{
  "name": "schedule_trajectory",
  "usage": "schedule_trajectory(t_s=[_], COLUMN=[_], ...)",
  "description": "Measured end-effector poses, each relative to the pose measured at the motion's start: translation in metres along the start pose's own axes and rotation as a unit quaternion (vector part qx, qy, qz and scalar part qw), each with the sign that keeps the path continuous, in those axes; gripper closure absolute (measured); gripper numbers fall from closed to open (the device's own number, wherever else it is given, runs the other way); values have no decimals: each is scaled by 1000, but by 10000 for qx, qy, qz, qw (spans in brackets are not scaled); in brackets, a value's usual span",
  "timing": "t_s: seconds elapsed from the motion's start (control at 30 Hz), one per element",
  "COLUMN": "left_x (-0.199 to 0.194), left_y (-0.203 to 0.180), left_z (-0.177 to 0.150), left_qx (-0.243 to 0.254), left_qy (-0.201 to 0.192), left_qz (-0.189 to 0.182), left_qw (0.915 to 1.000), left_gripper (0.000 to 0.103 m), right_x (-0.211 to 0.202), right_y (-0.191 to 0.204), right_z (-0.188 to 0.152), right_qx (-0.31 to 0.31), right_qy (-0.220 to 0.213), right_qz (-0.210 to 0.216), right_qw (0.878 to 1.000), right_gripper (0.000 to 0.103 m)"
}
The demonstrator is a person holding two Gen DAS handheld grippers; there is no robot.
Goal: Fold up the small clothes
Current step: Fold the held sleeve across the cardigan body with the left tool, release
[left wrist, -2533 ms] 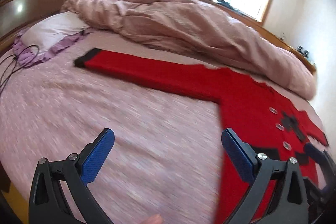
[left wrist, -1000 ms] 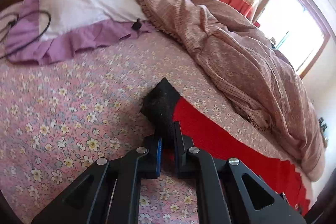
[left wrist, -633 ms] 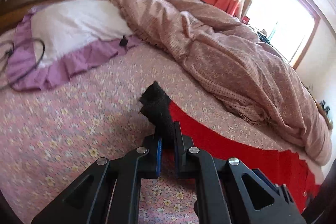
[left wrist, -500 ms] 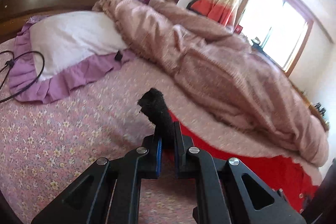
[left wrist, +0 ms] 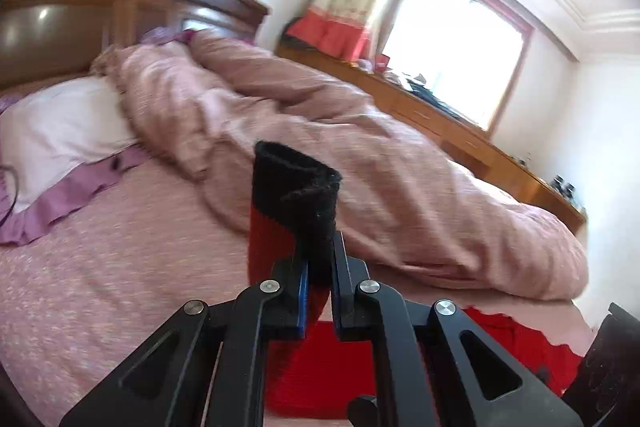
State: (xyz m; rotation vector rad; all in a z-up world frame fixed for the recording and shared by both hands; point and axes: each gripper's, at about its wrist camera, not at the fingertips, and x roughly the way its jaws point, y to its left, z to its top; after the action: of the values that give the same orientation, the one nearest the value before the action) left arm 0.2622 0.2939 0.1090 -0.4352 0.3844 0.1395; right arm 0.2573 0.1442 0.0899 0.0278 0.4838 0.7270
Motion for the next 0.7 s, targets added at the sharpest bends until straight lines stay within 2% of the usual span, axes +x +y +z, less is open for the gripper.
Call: schedule_trajectory(t_s=[0.17, 0.37, 0.5, 0.7], left_x=[-2, -2, 12, 37], left_y=[-88, -206, -263, -335], left_z=[-8, -58, -89, -136], left_qx=[510, 1271, 1222, 1378], left_qy=[131, 428, 685, 912], left_qz=[-337, -634, -950, -1166], left_qw=[9980, 9889, 9856, 9793], left_gripper=[101, 101, 101, 101], right_x=[-58, -136, -177, -212], right_y=[-54, -129, -186, -263], right_z=[16, 20, 13, -11], right_qx=[227, 32, 67, 460], right_qy=[-121, -142, -31, 125], right_qz=[-249, -807, -1063, -1223], right_qw=[9994, 9966, 9943, 9913], right_gripper=[0, 0, 0, 0])
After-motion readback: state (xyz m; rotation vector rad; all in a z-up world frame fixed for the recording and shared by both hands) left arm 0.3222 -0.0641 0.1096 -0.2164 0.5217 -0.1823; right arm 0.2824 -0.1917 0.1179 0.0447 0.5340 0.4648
